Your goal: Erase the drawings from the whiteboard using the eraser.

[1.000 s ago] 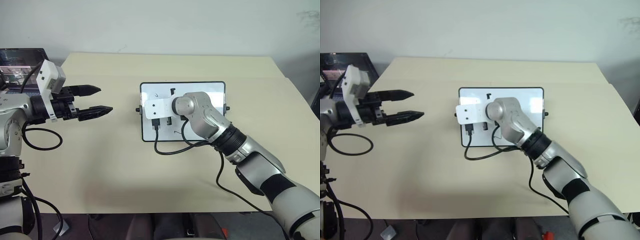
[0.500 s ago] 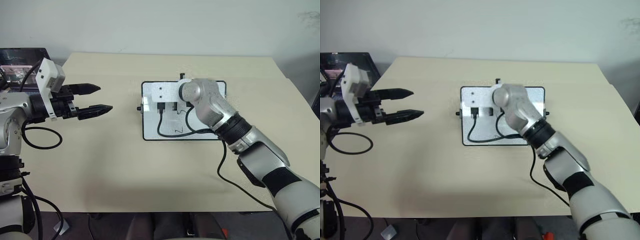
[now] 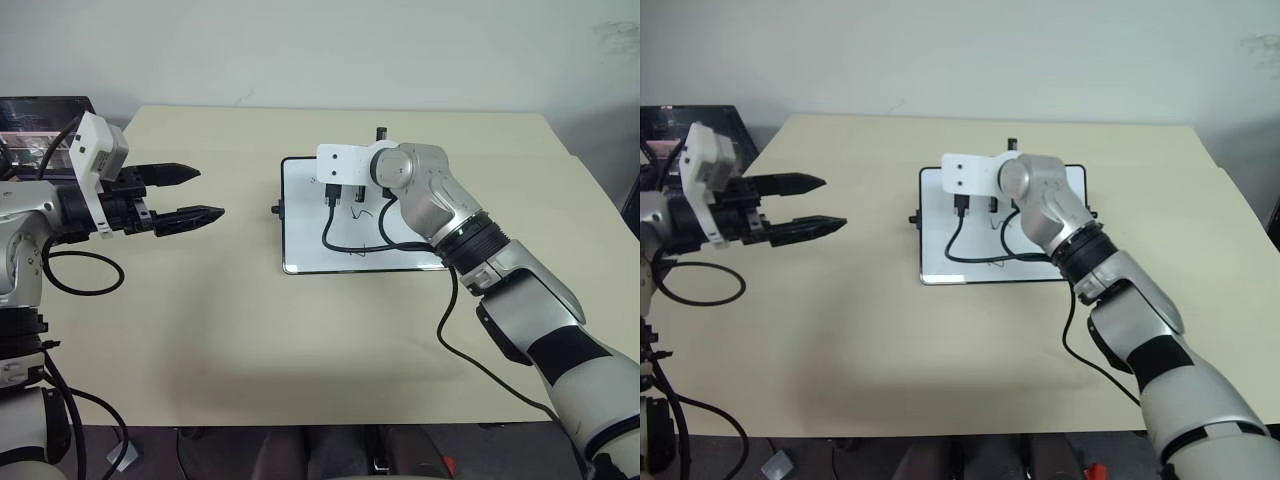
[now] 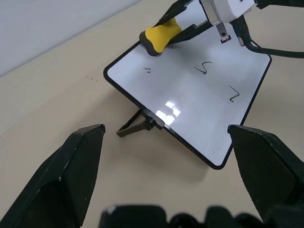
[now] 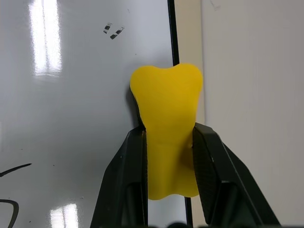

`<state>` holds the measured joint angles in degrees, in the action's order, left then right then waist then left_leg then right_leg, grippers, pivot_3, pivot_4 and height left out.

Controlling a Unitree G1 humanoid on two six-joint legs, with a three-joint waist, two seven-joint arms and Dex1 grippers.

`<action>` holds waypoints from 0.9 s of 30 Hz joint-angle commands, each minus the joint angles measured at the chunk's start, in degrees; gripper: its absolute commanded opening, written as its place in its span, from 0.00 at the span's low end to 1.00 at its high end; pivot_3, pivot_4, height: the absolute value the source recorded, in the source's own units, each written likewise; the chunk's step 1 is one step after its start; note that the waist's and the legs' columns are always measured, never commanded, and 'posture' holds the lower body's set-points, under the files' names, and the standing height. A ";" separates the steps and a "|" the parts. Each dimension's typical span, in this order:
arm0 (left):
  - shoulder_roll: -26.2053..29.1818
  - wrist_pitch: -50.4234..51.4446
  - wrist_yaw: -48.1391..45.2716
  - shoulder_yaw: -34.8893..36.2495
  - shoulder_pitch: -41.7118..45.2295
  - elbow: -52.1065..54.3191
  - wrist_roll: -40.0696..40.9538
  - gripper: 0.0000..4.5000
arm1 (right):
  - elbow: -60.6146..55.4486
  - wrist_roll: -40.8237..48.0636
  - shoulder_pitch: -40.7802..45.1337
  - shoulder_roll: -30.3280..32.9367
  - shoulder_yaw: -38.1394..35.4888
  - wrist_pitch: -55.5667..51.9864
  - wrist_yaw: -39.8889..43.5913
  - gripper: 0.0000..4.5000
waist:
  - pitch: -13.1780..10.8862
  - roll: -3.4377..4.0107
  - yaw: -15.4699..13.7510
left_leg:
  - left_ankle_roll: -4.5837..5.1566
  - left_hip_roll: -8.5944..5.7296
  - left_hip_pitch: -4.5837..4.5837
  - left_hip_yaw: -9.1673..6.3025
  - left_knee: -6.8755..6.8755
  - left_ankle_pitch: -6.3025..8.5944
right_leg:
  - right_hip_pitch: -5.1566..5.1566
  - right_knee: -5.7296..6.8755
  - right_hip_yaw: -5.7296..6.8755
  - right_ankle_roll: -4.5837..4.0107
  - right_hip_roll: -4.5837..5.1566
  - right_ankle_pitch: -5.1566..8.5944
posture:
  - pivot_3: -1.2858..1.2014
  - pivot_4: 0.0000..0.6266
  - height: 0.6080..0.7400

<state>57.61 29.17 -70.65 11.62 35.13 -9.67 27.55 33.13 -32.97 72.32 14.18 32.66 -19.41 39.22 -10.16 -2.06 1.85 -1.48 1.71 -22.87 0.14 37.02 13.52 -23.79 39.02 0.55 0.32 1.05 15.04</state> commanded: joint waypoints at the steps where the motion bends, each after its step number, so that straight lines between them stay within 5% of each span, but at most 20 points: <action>1: 0.84 -1.20 -0.07 0.84 1.60 0.34 -0.14 1.00 | -4.88 -0.47 -1.91 -1.43 1.16 -0.70 2.86 0.21 | 0.00 0.00 0.00 | 0.00 0.01 0.00 -0.01 -0.01 0.00 | 0.00 0.00 0.00 0.00 0.00 0.00 | 0.52 0.24 1.00; 14: 0.60 -1.34 0.34 0.99 0.89 0.98 0.00 1.00 | -15.54 -0.61 -10.10 -4.19 5.18 -3.32 11.42 0.21 | 0.00 0.01 0.03 | 0.00 0.00 -0.01 -0.01 -0.02 0.00 | -0.03 -0.01 0.03 0.00 -0.01 0.01 | 0.52 0.24 1.00; 27: 0.32 -1.13 0.60 0.46 1.71 0.96 -0.09 1.00 | -7.88 -0.68 -0.97 -1.78 -0.42 -3.77 5.12 0.21 | -0.01 0.01 -0.03 | 0.00 0.00 -0.03 -0.01 -0.04 0.00 | -0.03 -0.04 0.01 -0.01 -0.01 0.01 | 0.52 0.24 1.00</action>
<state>57.54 28.37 -70.41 11.50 35.31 -9.66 27.34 25.24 -33.43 69.51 12.30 33.93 -23.11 45.65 -10.17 -2.05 1.82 -1.48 1.71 -22.90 0.15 36.97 13.53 -23.83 38.98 0.57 0.31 1.05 15.05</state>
